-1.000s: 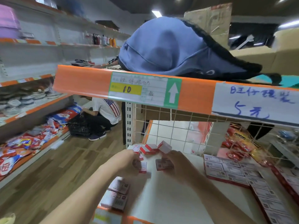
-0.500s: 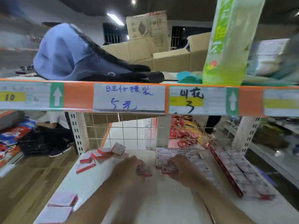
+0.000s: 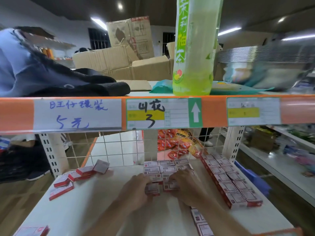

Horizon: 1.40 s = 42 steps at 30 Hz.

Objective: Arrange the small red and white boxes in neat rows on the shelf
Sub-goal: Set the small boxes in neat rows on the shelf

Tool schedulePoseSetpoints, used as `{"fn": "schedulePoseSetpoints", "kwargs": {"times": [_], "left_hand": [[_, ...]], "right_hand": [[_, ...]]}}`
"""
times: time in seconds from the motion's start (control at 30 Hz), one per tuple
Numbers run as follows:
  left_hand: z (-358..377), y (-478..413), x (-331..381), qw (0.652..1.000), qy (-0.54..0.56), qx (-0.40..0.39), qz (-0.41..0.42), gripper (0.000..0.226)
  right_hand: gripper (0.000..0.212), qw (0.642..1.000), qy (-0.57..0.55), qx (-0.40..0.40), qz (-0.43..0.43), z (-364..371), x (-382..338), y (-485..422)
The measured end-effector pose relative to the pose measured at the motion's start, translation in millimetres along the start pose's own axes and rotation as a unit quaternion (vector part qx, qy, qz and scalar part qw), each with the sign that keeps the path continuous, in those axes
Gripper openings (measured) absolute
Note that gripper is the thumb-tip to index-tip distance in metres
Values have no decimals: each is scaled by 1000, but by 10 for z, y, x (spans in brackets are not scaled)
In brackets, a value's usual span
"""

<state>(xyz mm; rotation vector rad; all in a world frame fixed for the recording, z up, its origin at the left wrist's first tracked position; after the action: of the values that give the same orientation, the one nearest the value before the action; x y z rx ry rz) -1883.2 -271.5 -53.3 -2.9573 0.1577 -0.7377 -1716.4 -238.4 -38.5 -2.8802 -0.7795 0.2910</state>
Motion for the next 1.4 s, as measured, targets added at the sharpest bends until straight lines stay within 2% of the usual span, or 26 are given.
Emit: {"fn": "schedulePoseSetpoints", "kwargs": {"times": [0.27,0.43,0.67,1.03,1.17,1.27,1.33,1.4], "left_hand": [[51,-6,-61,996,62,56,11,31],[70,-35,-42,996,68,59,16,19],[131,-95,-5,997,64,46,9,20],[128,-62,-20,996,90,16,12,25],[-7,32,-75,999,38,17,-6,40],[-123,141,-168,998,-51,-12,-16,42],[-179,244,-280,996,-72,-21,-43,45],[-276,367,-390,994,-76,-4,-74,38]], "right_hand": [[44,1000,12,-9,-16,119,49,-43],[38,1000,12,-3,2,102,143,-42],[35,999,24,-11,28,79,131,-61],[42,996,59,-62,18,88,84,-79],[46,993,90,-81,0,26,-6,-120],[47,991,107,-83,-13,-9,-162,-147],[45,993,84,-75,-17,-20,-291,-155],[44,996,46,-72,-24,2,-447,-159]]}}
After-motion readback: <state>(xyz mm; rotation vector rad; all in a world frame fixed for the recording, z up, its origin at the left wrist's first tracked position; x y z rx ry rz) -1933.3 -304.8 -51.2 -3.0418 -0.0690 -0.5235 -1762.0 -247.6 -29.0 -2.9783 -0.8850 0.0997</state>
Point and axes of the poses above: each hand's wrist, its own y-axis away from the middle knuckle, its own z-axis out of the palm, x = y × z, the point moved 7 cm from there along -y, towards the middle knuckle, and after that the axes turned 8 degrees about y, right-handed, at the moved point
